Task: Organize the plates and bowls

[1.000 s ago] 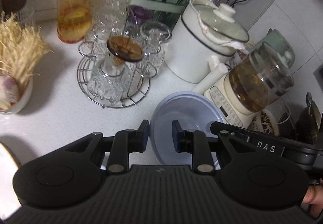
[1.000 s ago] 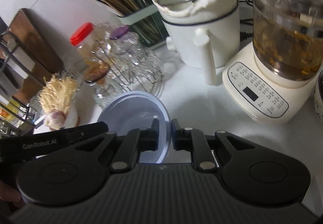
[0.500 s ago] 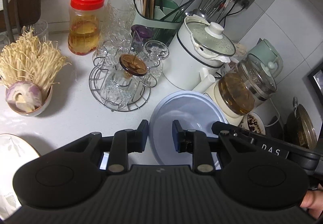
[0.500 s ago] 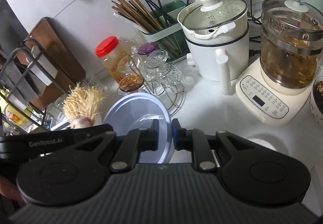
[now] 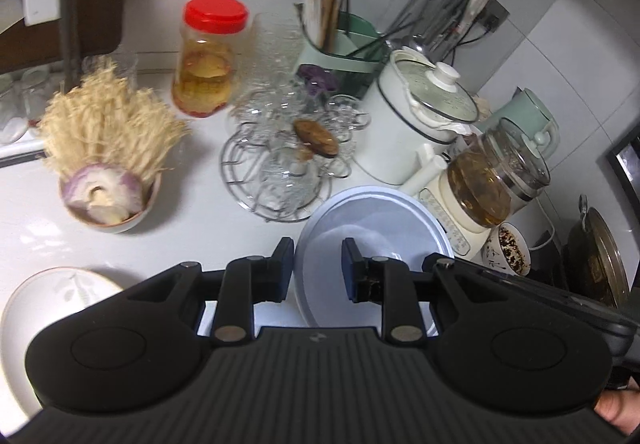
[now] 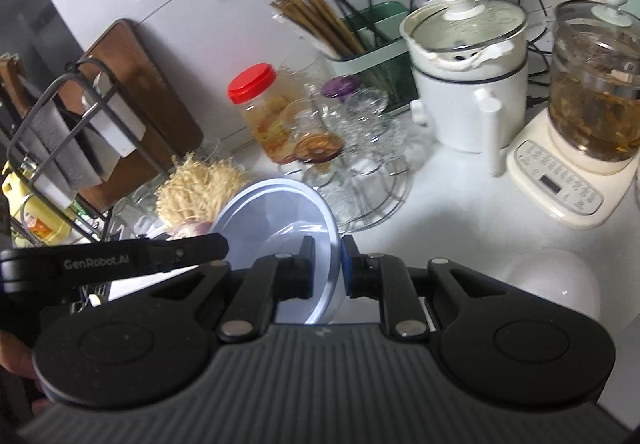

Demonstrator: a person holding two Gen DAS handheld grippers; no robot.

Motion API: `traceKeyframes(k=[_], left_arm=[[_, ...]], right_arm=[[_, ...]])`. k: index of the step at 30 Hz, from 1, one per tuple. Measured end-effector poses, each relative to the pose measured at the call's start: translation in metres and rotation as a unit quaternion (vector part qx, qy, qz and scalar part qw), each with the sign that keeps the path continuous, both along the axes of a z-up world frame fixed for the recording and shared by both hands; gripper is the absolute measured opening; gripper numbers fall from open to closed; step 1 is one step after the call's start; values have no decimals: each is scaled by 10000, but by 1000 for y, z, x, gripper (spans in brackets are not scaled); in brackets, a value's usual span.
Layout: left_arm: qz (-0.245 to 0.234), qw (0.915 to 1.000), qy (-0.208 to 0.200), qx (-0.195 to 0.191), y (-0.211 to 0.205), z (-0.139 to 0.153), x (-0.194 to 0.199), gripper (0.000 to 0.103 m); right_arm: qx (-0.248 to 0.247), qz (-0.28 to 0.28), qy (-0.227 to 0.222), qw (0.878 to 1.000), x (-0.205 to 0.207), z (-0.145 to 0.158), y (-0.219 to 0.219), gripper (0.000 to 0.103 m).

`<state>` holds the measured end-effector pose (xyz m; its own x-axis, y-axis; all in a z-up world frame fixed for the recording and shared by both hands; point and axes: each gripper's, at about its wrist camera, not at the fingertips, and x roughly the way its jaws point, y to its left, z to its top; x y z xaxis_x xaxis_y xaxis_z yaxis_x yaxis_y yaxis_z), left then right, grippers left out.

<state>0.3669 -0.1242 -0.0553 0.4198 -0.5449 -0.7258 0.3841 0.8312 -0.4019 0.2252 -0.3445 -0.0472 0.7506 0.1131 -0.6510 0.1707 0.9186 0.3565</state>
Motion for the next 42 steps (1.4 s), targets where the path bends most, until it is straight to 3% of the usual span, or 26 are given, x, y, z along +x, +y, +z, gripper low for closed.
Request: traceKeyframes(k=[5, 16, 19, 25, 30, 36, 42], left_arm=[[-116, 9998, 33, 174, 20, -10, -3, 28], [-96, 9971, 631, 421, 38, -55, -4, 29], [-173, 9970, 622, 437, 37, -61, 3, 29], [-263, 9952, 592, 730, 31, -81, 4, 29], [-212, 9941, 764, 746, 29, -100, 5, 29], [-325, 9935, 587, 919, 21, -108, 3, 29], [-282, 9927, 705, 941, 19, -119, 7, 29]], right_arm=[[110, 20, 113, 9999, -1, -10, 18, 17], [157, 70, 820, 9965, 1, -46, 41, 17], [107, 97, 954, 9953, 3, -54, 43, 17], [92, 55, 1087, 9940, 12, -69, 46, 17], [-12, -22, 1142, 9935, 12, -81, 48, 18], [-125, -75, 1122, 9936, 15, -94, 48, 18], [-191, -56, 1151, 9932, 20, -104, 46, 18]])
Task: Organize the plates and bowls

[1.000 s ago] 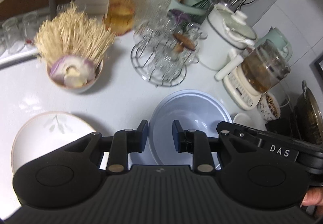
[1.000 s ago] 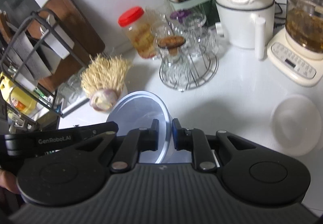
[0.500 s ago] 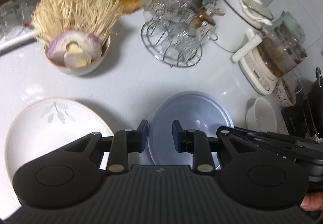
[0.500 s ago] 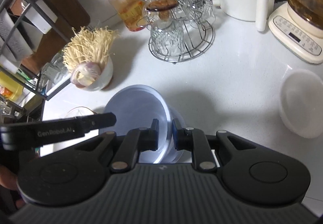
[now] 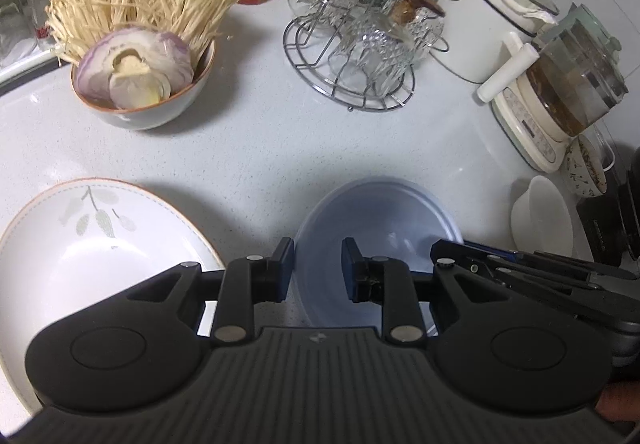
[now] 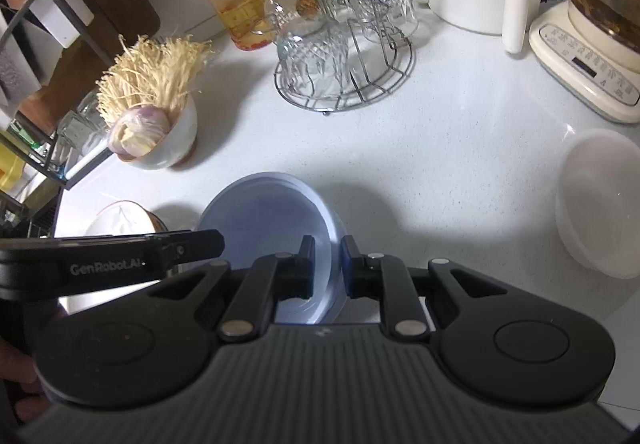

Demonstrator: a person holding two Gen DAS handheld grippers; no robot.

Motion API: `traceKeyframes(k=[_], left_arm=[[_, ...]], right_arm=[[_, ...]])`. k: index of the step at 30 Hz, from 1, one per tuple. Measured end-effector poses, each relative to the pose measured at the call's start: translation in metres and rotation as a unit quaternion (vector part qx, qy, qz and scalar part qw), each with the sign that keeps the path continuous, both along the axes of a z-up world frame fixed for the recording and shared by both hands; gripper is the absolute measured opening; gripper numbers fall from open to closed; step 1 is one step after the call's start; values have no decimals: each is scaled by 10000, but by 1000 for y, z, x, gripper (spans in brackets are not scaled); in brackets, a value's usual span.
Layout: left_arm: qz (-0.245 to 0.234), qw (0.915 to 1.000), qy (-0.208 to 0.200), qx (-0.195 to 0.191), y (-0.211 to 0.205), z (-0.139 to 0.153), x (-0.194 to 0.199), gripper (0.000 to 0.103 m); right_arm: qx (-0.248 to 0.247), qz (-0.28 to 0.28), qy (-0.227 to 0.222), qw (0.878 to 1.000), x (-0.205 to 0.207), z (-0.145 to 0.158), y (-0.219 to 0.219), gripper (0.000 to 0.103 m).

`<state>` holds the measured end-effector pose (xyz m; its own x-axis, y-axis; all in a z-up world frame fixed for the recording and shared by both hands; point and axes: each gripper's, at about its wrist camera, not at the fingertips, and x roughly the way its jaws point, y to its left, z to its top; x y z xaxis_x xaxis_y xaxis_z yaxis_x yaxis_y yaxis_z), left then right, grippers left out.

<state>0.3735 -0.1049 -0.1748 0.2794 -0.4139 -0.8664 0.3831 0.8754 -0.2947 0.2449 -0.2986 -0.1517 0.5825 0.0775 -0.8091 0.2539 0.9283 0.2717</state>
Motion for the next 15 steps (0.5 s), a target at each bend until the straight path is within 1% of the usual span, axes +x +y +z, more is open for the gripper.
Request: traceKeyframes(k=[3, 6, 9, 13, 15], left_arm=[[47, 10000, -3, 82, -1, -5, 2, 29], [149, 9999, 43, 14, 2, -8, 3, 29], [134, 9999, 10, 64, 3, -7, 1, 29], [101, 9999, -60, 13, 5, 6, -2, 29], [94, 9998, -158, 6, 5, 16, -4, 32]], right_arm=[[-31, -40, -26, 10000, 3, -5, -2, 17], [-10, -46, -77, 10000, 5, -6, -5, 18], [-21, -51, -70, 10000, 5, -7, -6, 18], [-55, -102, -100, 9999, 0, 0, -6, 18], [-136, -163, -185, 9996, -4, 7, -6, 18]])
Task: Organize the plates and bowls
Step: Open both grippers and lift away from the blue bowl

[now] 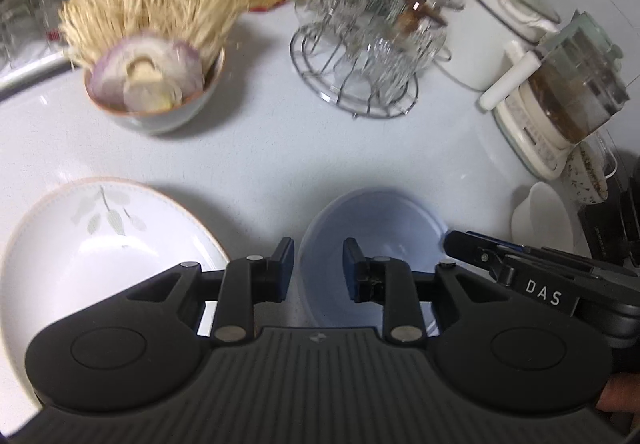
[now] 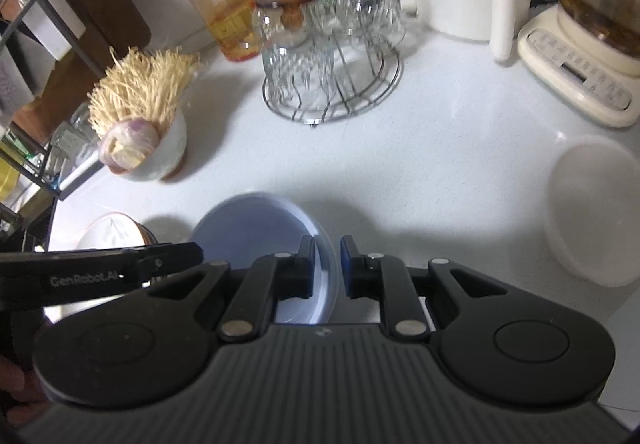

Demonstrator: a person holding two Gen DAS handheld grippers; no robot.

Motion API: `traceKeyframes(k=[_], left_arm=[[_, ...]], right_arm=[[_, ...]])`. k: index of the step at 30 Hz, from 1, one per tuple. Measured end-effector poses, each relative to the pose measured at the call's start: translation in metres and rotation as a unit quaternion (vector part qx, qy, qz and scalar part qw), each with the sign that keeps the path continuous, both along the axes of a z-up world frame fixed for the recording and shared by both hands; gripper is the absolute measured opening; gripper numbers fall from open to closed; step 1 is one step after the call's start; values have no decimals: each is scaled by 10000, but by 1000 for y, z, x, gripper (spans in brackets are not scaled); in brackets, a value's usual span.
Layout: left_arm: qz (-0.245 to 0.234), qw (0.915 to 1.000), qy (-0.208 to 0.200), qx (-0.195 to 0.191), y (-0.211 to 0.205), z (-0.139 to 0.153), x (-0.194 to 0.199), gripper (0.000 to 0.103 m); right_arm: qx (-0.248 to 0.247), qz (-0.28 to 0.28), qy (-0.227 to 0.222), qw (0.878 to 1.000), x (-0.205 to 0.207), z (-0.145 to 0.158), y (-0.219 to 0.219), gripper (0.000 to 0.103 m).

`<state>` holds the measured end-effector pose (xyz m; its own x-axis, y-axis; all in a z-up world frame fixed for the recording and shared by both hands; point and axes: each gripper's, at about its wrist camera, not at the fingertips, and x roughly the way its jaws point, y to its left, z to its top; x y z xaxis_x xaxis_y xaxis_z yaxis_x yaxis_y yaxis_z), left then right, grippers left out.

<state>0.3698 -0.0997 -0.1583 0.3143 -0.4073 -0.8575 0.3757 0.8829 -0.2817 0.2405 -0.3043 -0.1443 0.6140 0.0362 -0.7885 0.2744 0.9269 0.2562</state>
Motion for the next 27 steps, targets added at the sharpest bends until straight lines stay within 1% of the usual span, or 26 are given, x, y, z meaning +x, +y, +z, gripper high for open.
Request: traceKeyframes(k=[4, 12, 15, 21, 27], left_arm=[[-80, 9996, -224, -129, 0, 27, -4, 33], [-224, 9970, -617, -411, 1, 86, -21, 33], [-245, 9957, -703, -556, 3, 103, -29, 33], [-353, 9925, -909, -734, 4, 125, -41, 33], [-539, 9892, -1063, -848, -5, 137, -44, 33]], right_arm=[[-49, -136, -160, 9998, -9, 19, 0, 18], [-139, -231, -615, 9977, -28, 71, 8, 18], [-225, -212, -798, 9963, -34, 90, 13, 18], [-413, -225, -1103, 9928, -48, 114, 18, 18], [-544, -363, -1317, 9891, -62, 125, 12, 18]])
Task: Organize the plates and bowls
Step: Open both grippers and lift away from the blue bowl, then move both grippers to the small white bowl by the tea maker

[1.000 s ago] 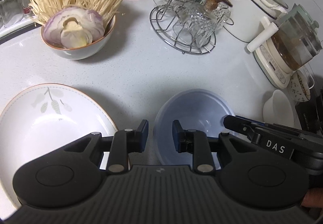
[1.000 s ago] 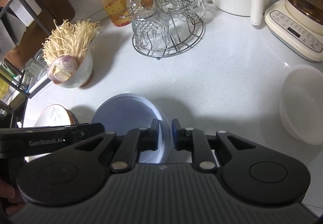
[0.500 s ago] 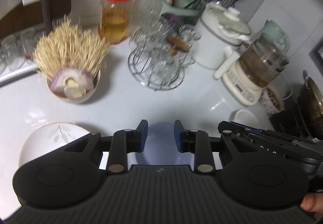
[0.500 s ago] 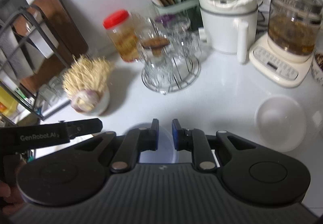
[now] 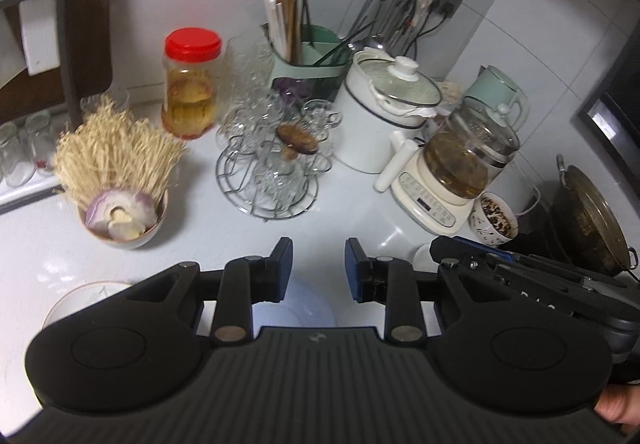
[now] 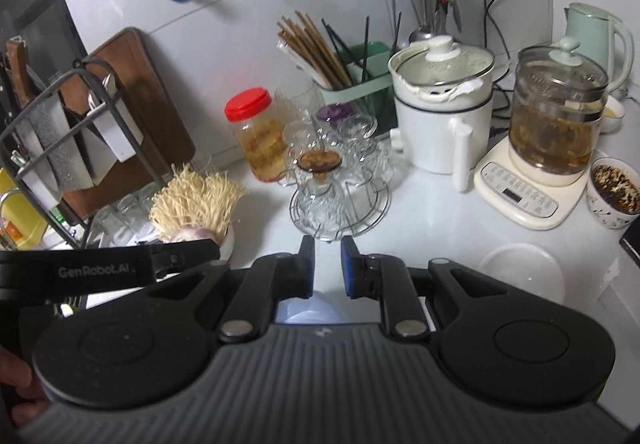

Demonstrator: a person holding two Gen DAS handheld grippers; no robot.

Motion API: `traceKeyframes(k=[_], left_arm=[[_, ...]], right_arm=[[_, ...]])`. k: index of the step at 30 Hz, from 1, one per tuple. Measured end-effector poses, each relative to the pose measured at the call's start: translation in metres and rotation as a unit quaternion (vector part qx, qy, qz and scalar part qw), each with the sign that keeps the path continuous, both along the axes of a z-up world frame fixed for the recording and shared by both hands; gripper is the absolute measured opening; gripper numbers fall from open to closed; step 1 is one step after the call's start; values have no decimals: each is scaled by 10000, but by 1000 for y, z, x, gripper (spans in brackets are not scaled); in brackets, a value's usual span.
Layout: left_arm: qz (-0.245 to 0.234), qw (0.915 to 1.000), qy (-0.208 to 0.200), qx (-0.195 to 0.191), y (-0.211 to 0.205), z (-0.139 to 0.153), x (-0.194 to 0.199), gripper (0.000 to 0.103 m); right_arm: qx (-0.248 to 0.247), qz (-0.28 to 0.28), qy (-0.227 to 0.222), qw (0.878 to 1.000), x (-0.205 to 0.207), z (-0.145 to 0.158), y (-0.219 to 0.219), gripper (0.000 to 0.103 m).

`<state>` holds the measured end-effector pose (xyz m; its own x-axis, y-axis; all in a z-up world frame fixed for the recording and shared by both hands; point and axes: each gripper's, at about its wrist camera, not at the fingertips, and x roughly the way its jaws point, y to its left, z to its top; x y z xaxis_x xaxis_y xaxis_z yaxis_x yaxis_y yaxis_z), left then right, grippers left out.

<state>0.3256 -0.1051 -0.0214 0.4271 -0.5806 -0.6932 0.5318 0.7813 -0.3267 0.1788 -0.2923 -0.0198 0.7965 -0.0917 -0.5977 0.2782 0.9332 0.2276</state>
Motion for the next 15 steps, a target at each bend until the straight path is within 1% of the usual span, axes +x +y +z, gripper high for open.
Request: traceKeyframes(k=[8, 15], left_arm=[[-272, 9996, -17, -71, -18, 3, -2, 33], [-521, 9985, 30, -136, -29, 2, -8, 33]], right_arm=[[-25, -287, -180, 9994, -13, 7, -16, 18], [-70, -564, -174, 9982, -31, 9, -20, 18]])
